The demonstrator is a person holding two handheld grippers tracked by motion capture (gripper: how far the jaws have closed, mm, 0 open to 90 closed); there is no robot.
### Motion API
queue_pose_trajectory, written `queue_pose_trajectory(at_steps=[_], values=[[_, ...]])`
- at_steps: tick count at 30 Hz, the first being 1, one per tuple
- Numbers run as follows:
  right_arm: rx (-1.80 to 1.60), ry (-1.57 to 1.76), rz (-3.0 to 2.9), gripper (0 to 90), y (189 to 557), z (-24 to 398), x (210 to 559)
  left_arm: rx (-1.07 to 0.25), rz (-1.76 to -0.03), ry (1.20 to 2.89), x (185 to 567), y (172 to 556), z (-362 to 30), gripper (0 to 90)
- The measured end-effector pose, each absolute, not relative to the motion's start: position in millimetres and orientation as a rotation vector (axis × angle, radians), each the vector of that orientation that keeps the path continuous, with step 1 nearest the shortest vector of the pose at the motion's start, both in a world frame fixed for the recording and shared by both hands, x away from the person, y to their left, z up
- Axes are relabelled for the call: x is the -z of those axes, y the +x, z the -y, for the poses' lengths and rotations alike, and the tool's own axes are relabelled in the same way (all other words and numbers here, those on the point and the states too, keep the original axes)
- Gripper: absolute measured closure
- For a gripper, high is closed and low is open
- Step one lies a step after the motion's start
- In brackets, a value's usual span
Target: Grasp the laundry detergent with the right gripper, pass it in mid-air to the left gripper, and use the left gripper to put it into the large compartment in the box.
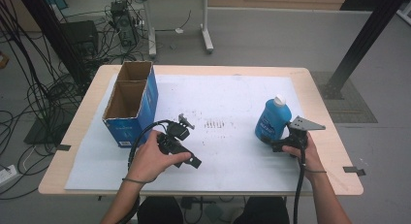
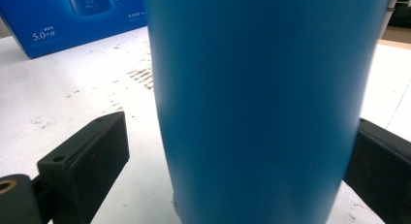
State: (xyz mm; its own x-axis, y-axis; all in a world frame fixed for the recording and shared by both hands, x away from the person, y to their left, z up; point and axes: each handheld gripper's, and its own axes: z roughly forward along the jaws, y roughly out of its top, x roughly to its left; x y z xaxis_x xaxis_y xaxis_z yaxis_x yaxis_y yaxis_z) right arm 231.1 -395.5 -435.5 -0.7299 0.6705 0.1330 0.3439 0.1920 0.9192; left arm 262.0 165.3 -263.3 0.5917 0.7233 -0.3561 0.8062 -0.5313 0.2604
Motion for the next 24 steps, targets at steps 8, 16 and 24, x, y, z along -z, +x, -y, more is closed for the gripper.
queue_pose_trajectory(at_steps=[8,16,24], values=[[-1.557,0.959,-2.175,2.6,232.0,394.6,437.0,0.288,-1.225,2.426,263.6,262.2,-165.0,7.0],[-1.558,0.959,-2.178,2.6,232.2,393.8,437.5,0.288,-1.23,2.423,263.8,261.5,-167.0,7.0],[-1.555,0.958,-2.175,2.5,231.4,394.0,437.5,0.286,-1.225,2.424,262.6,261.4,-166.2,6.9]])
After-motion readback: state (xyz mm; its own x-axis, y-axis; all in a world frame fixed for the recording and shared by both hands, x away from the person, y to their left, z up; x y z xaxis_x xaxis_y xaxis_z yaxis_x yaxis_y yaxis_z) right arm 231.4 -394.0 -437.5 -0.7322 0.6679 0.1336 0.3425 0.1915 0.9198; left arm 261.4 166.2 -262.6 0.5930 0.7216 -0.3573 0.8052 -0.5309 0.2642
